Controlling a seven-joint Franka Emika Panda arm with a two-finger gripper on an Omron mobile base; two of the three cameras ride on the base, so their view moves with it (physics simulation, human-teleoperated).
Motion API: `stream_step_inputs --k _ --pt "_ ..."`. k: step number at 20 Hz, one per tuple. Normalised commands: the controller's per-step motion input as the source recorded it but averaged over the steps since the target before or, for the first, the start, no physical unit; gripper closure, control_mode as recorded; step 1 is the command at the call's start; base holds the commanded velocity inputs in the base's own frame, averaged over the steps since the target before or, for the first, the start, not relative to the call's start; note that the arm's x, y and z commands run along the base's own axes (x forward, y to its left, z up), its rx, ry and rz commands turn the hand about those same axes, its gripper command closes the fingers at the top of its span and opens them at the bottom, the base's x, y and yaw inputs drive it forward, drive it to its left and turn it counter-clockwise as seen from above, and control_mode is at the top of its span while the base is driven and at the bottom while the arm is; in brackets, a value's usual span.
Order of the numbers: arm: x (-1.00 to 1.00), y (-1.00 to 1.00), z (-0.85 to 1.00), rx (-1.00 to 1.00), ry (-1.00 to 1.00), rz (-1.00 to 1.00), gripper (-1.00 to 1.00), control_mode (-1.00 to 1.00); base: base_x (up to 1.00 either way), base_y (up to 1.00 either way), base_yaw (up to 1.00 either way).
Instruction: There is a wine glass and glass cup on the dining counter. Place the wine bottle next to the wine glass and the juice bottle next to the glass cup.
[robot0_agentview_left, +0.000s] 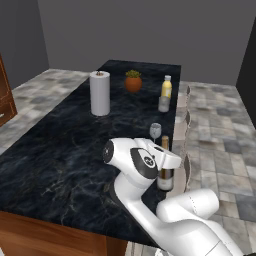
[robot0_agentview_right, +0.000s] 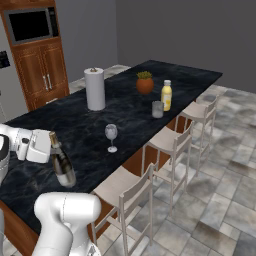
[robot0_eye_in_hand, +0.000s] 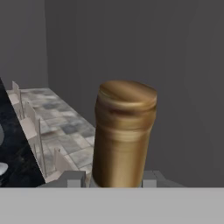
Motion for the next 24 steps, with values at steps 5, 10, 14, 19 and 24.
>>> stream_step_inputs --k 5,10,14,19,24 --pt "0.0 0.0 0.0 0.0 0.0 0.0 1.0 1.0 0.0 0.0 0.0" --pt "0.0 0.0 0.0 0.0 0.0 0.0 1.0 1.0 0.0 0.0 0.0" --pt "0.0 0.0 0.0 0.0 0.0 0.0 1.0 1.0 0.0 0.0 0.0" --pt "0.0 0.0 0.0 0.0 0.0 0.0 1.0 1.0 0.0 0.0 0.0" --pt "0.0 0.0 0.0 0.0 0.0 0.0 1.0 1.0 0.0 0.02 0.0"
